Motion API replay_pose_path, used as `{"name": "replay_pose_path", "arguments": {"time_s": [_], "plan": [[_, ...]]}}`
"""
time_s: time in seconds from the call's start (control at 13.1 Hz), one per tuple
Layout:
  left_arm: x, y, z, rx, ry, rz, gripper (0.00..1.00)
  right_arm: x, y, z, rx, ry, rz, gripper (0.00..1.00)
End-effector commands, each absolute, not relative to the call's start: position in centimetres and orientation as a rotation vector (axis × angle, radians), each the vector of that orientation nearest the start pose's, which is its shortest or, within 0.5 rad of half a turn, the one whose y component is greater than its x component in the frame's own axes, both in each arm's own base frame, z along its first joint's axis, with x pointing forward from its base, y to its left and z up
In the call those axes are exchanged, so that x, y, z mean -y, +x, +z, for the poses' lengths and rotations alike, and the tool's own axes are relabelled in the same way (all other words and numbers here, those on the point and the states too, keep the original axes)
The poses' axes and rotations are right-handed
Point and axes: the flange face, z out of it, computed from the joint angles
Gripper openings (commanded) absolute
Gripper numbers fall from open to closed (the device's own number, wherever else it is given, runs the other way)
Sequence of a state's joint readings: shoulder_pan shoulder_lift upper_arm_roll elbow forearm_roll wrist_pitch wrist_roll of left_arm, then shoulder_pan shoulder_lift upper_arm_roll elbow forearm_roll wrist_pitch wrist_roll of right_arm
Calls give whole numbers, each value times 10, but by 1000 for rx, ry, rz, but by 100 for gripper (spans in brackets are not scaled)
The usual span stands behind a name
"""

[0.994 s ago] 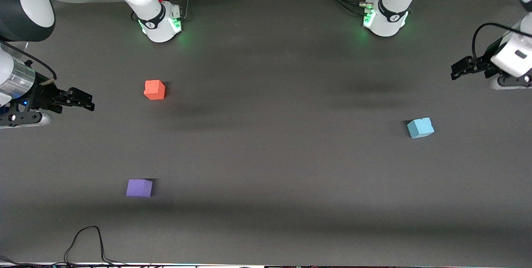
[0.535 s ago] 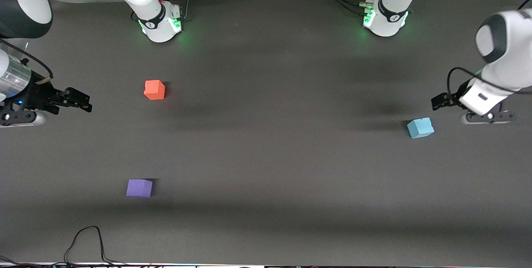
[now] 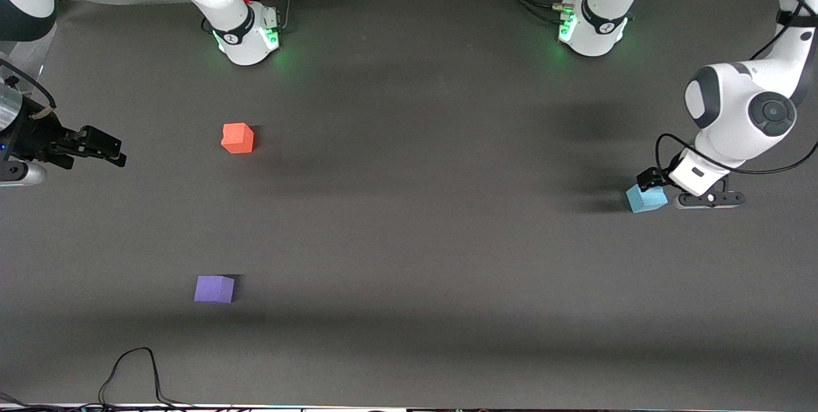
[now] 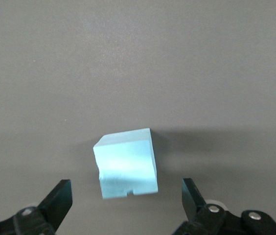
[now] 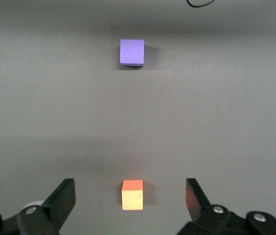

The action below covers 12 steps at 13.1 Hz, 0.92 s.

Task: Place blue block between orange and purple blocks
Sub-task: 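Lower the left gripper over the light blue cube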

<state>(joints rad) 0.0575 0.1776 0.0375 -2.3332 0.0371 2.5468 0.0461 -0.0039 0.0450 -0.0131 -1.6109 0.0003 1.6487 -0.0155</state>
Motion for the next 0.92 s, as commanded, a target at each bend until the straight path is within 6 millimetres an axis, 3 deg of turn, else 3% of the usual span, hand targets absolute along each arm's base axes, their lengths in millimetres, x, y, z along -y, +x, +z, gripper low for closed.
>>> {"name": "replay_pose_path", "arguments": {"time_s": [0.0,0.54,0.61,0.69,0.76,0.84], "plan": [[-51,514,241,6,-3104,-91,100,5,576,588,-26,-3124,24,100],[-51,513,203,23,-3105,-89,100,8,576,585,-16,-3124,33,100],[-51,513,201,25,-3105,-84,90,12,576,584,-24,-3122,35,100],[-51,513,202,32,-3106,-82,62,13,577,584,-26,-3122,38,100],[-51,513,202,53,-3107,-80,41,12,576,583,-24,-3122,40,100],[-51,514,202,72,-3108,-78,30,7,577,583,-10,-3122,38,100]]}}
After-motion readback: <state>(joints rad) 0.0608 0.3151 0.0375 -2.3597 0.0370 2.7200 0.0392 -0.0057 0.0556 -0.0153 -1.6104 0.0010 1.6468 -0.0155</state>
